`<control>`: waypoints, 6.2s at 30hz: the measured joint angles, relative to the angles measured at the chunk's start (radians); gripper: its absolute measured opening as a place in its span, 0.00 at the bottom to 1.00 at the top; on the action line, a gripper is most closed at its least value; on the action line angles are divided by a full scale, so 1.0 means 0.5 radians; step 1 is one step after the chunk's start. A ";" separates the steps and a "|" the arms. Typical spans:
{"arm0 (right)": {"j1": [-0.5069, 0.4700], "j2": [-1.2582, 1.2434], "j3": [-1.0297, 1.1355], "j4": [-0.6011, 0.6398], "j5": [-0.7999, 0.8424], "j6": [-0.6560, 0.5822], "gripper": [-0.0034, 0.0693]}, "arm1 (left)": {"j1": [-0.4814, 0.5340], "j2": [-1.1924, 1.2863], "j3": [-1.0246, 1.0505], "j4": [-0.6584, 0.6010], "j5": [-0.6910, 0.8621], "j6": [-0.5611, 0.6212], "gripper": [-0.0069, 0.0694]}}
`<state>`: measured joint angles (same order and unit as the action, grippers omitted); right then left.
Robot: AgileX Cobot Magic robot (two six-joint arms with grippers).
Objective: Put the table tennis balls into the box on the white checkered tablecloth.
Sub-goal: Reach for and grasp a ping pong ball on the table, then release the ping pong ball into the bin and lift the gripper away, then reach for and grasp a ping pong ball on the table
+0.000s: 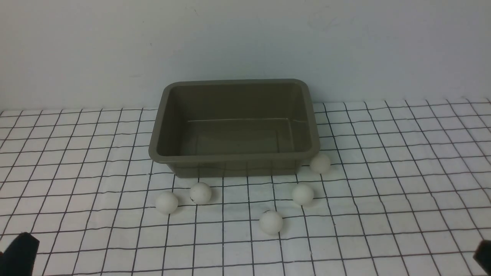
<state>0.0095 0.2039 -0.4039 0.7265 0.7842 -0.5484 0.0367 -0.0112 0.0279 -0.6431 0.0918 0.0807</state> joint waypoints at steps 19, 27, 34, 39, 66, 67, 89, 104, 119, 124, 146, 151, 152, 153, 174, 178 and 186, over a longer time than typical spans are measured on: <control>0.000 1.722 -0.808 -0.153 0.155 -0.603 0.68 | 0.000 0.037 -0.341 -0.109 0.243 0.412 0.64; 0.139 2.180 -1.157 -0.234 0.091 -0.670 0.68 | 0.000 0.546 -0.681 -0.045 0.746 0.705 0.58; 0.324 2.489 -1.332 -0.361 0.031 -0.659 0.68 | 0.000 0.893 -0.849 0.166 0.863 0.742 0.58; 0.354 2.812 -1.465 -0.401 -0.070 -0.645 0.68 | 0.000 1.174 -0.961 0.313 0.863 0.802 0.60; 0.387 3.629 -1.933 -0.122 -0.149 -1.458 0.78 | 0.001 1.270 -1.000 0.322 0.841 0.904 0.74; 0.387 3.637 -1.933 -0.108 -0.157 -1.465 0.78 | 0.001 1.270 -1.000 0.322 0.834 0.904 0.74; 0.387 3.868 -1.940 0.206 -0.334 -1.640 0.65 | 0.001 1.270 -1.000 0.322 0.801 0.912 0.74; 0.263 3.577 -1.942 0.047 -0.342 -1.450 0.54 | 0.001 1.270 -1.000 0.322 0.797 0.912 0.74; 0.521 3.530 -2.108 0.742 -0.049 -1.865 0.54 | 0.001 1.270 -1.000 0.322 0.797 0.912 0.74; 0.517 3.550 -2.113 0.747 -0.110 -1.834 0.74 | 0.001 1.270 -1.000 0.322 0.795 0.912 0.74; 0.009 2.722 -1.983 -0.580 0.500 -0.647 0.71 | 0.001 1.270 -1.000 0.322 0.740 0.912 0.74; 0.049 2.500 -1.589 -0.589 0.437 -0.473 0.71 | 0.001 1.270 -1.000 0.322 0.740 0.914 0.74; 0.092 2.476 -1.445 -0.518 0.356 -0.503 0.71 | 0.001 1.270 -1.000 0.322 0.740 0.914 0.74; 0.139 2.465 -1.347 -0.444 0.279 -0.542 0.71 | 0.001 1.270 -1.000 0.322 0.740 0.914 0.74; 0.787 3.269 -1.226 0.343 -0.719 -0.834 0.80 | 0.001 1.270 -1.000 0.322 0.726 0.914 0.74; 0.787 3.357 -1.274 0.399 -0.721 -0.868 0.80 | 0.001 1.270 -1.000 0.322 0.726 0.914 0.74; 0.787 3.461 -1.304 0.563 -0.724 -0.943 0.77 | 0.001 1.272 -1.000 0.322 0.724 0.912 0.74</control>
<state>0.4029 1.9344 -1.0559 1.0081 0.4220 -1.0201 0.0373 0.6249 -0.4719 -0.4822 0.4539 0.5369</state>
